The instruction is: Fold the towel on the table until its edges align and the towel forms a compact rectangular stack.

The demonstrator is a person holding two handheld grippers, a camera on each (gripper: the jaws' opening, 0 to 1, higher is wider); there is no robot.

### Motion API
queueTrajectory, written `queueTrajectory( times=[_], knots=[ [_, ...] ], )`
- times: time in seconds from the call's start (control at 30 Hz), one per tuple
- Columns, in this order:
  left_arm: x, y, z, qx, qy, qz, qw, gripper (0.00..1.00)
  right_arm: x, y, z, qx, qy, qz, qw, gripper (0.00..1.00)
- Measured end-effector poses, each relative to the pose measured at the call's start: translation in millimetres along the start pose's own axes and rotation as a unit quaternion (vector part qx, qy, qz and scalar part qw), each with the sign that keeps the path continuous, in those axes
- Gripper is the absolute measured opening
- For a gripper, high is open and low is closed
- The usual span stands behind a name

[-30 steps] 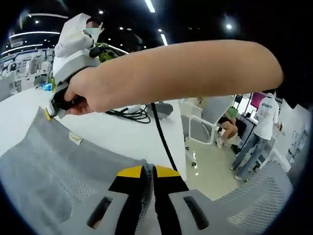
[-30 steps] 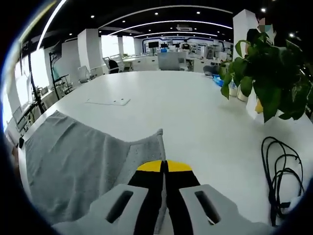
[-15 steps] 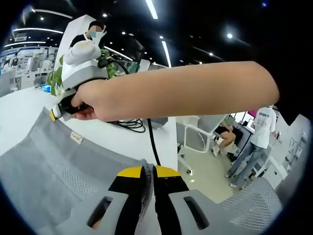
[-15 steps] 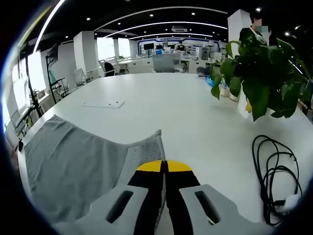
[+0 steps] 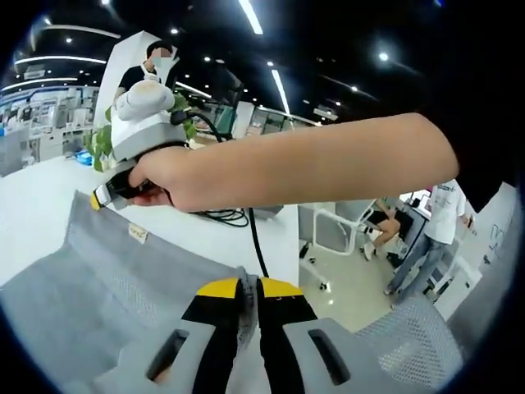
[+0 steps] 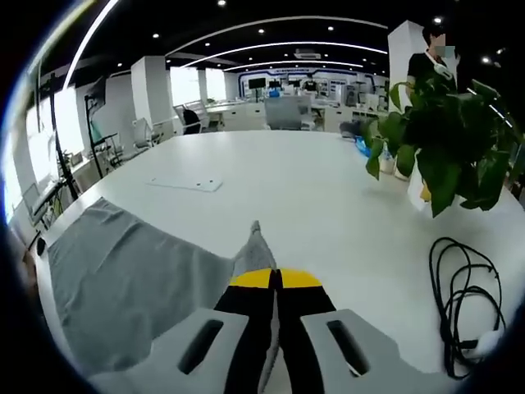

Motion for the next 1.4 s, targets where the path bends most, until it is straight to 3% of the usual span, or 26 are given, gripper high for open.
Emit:
queueTrajectory(
  times=[0.3,0.57,0.7,1.4],
  knots=[
    [2.3,22.7,7.6,-0.02,0.007,0.02,0.9996,0.08,9.4,14.4,16.4,-0.021,-0.002,-0.004,0.9998,0.0],
    [3.5,47.8,7.2,-0.038,0.013,0.044,0.9982,0.08,32.3,27.9,35.0,-0.035,-0.006,0.005,0.9994,0.0],
    [3.7,60.2,7.3,-0.051,0.023,0.055,0.9969,0.08,43.6,34.8,47.2,-0.05,0.025,-0.011,0.9984,0.0],
    [25.2,138.4,-1.0,-0.12,0.072,0.136,0.9809,0.08,107.9,47.5,97.9,-0.082,0.034,0.014,0.996,0.0]
  ],
)
Point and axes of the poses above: the point that each gripper's makers call its tool centre point, and the gripper's own axes: y roughly backward along the fingers, x roughly to its left, z roughly out of its top, the point moved 5 cm from there along y, roughly backward along the fingers, and after that the axes turned 12 degrees about x, right-handed, at the moved point
